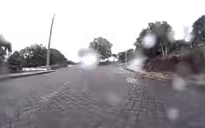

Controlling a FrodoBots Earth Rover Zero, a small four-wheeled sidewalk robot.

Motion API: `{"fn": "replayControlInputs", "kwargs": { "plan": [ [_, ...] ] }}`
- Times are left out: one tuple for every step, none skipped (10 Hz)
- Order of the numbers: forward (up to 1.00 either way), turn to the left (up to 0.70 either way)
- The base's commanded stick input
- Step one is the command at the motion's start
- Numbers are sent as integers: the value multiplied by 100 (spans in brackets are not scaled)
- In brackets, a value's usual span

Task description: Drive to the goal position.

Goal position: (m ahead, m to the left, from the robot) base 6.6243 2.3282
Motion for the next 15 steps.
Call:
{"fn": "replayControlInputs", "kwargs": {
  "plan": [
    [85,0],
    [85,0],
    [85,0],
    [85,0],
    [85,0],
    [85,0],
    [85,0],
    [85,0],
    [85,0],
    [85,0],
    [85,0],
    [85,0],
    [85,0],
    [85,0],
    [85,0]
  ]
}}
